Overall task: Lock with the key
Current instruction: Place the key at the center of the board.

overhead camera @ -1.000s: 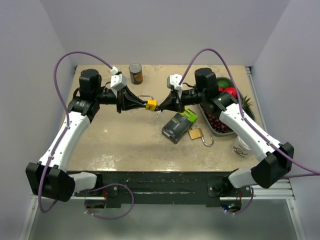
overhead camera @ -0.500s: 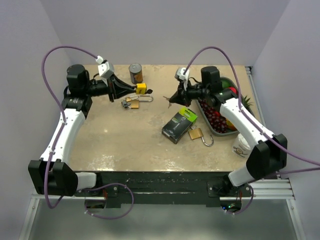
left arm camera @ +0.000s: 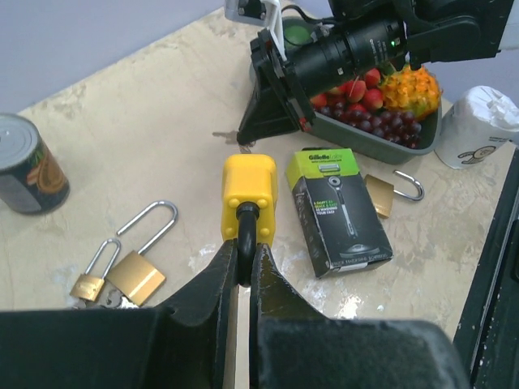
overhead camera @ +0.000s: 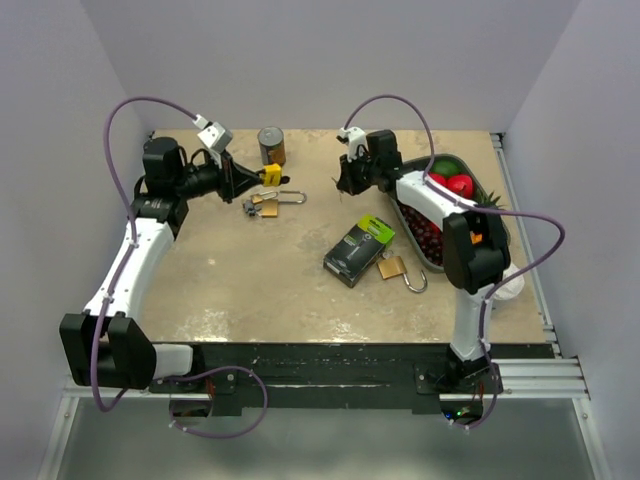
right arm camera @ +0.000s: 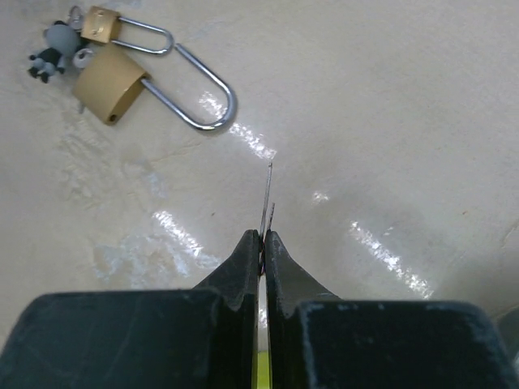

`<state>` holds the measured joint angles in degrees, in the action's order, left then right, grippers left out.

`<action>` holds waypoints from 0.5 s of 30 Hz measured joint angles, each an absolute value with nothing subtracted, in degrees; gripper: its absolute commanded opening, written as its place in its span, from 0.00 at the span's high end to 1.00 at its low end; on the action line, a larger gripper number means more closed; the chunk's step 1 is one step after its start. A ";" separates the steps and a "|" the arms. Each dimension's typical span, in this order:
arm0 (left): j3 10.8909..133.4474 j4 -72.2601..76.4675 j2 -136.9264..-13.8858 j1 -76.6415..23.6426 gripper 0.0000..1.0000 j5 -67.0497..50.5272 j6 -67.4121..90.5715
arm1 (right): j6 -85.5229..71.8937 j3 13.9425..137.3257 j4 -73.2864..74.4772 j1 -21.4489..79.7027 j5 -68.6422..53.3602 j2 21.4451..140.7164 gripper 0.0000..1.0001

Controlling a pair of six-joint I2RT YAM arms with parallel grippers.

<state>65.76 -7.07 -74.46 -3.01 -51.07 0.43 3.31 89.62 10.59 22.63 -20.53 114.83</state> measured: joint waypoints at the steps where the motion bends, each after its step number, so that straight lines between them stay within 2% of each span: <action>1: 65.17 -7.29 -74.46 -3.01 1.00 -50.46 0.45 | 3.18 90.28 10.57 22.63 -19.53 115.85 1.00; 15: 63.86 -9.39 -75.44 -3.01 1.00 -48.60 0.43 | 4.12 96.73 11.16 22.52 -9.06 125.60 1.00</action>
